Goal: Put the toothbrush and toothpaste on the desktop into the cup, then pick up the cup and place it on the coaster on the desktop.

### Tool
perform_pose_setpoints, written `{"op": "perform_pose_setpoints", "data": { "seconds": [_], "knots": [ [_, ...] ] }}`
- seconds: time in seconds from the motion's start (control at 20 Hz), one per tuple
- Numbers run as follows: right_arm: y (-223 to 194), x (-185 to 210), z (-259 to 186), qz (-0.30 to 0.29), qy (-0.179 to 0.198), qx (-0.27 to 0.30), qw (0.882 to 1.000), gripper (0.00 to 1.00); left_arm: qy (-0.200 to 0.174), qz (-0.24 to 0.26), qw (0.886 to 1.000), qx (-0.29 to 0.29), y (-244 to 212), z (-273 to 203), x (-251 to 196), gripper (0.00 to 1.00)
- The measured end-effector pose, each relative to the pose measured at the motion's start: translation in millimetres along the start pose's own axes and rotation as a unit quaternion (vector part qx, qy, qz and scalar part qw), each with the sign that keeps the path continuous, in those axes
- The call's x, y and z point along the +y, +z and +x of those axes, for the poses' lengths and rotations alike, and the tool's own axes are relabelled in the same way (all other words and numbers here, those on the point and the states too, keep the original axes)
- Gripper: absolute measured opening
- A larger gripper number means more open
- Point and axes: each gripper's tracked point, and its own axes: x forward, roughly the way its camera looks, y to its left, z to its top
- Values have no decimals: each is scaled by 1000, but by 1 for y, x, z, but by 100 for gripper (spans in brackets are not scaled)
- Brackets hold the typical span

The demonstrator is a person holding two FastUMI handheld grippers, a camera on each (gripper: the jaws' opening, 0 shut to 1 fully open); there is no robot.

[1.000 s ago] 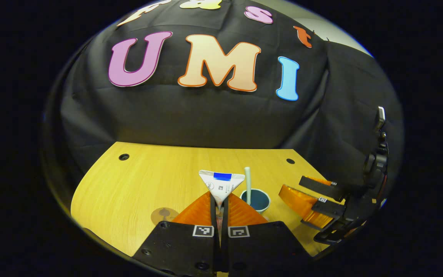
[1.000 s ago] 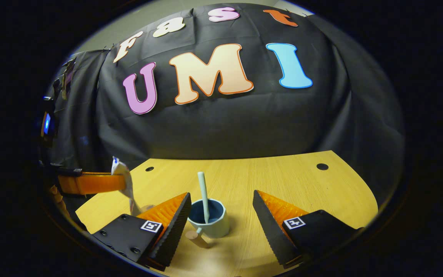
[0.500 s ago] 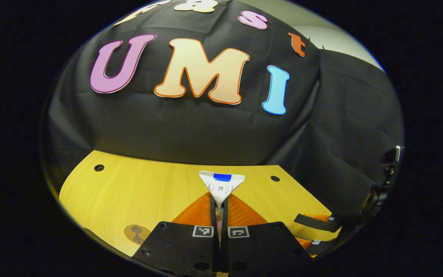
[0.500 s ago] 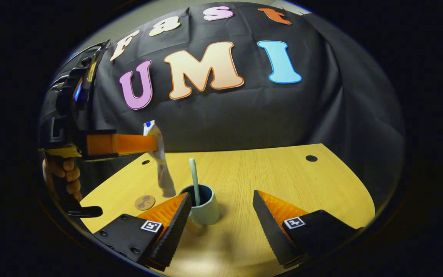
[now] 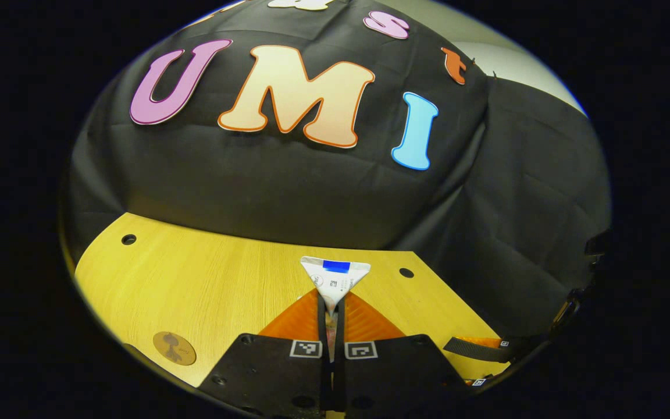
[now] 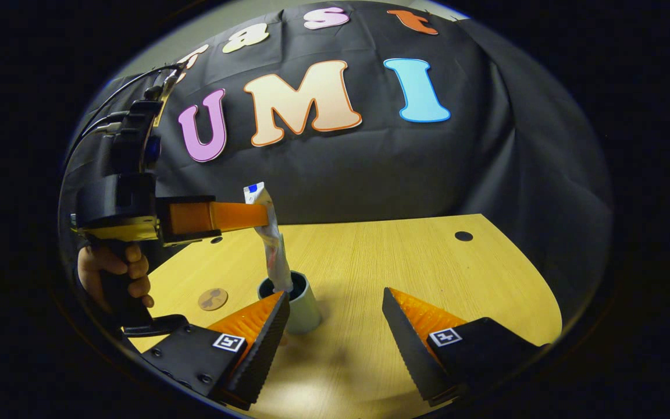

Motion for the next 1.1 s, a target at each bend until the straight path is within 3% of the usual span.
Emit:
{"op": "perform_pose_setpoints", "data": {
  "seconds": [0.2, 0.3, 0.35, 0.4, 0.45, 0.5, 0.8, 0.9, 1.05, 1.1],
  "knots": [
    [1, -3, 5, 0, 9, 5, 1000, 96, 1, -5, 1000, 13, -15, -9, -6, 11],
    [2, 3, 8, 1, 24, 13, 1000, 98, 10, -2, 1000, -4, -11, -19, -6, 35],
    [3, 8, 10, -3, 32, 16, 999, 98, 20, 4, 1000, -12, -9, -24, -4, 62],
    [6, 12, 12, -7, 40, 18, 999, 98, 31, 11, 999, -18, -8, -29, -1, 71],
    [6, 17, 13, -10, 48, 22, 999, 98, 46, 17, 999, -19, -10, -33, 5, 88],
    [4, 23, 15, -11, 59, 34, 998, 98, 61, 22, 998, -20, -12, -42, 13, 96],
    [-23, 65, 20, -2, 94, 151, 984, 98, 127, 31, 990, -44, -11, -94, 67, 95],
    [-36, 74, 21, 15, 90, 199, 976, 94, 145, 37, 988, -33, -18, -109, 92, 95],
    [-49, 79, 28, 17, 73, 249, 966, 98, 169, 30, 985, -33, -19, -135, 128, 95],
    [-55, 80, 31, 13, 66, 263, 963, 94, 177, 25, 983, -33, -22, -141, 138, 95]
  ]
}}
